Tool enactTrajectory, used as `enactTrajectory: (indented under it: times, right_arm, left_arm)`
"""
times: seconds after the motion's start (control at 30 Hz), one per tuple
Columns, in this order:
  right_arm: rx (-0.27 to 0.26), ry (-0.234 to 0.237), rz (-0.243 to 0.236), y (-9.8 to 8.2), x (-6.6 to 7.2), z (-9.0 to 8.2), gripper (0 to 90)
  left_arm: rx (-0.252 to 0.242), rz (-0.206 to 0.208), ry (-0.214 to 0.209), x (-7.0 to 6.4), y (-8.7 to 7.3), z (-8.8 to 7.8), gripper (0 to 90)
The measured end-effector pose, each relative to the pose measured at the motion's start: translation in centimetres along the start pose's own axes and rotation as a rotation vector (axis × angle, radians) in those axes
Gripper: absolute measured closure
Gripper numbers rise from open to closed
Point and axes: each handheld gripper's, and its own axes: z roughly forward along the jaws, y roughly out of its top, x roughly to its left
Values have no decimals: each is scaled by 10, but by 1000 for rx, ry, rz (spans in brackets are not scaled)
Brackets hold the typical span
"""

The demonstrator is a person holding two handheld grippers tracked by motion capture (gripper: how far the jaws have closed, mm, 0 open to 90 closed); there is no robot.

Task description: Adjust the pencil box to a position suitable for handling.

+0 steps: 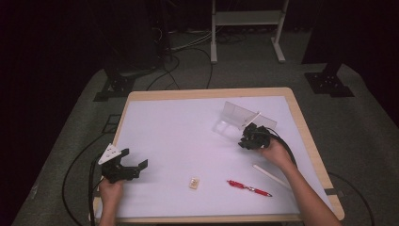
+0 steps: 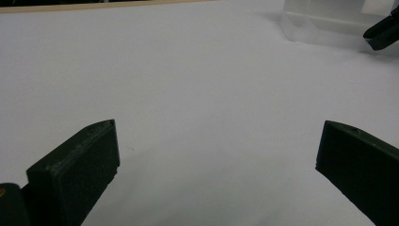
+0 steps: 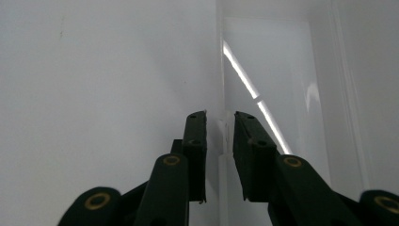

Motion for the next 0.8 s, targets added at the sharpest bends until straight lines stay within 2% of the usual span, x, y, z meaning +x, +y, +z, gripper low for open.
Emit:
enactTrajectory:
  times: [0.13,0.8]
  right_arm:
    - [17,-3,-9,2,1,1,769]
    - [28,-22,-41,1,0,6,832]
  left_arm:
    - [1,1,0,0,0,0,0]
    - [-2,0,1,0,0,-1,0]
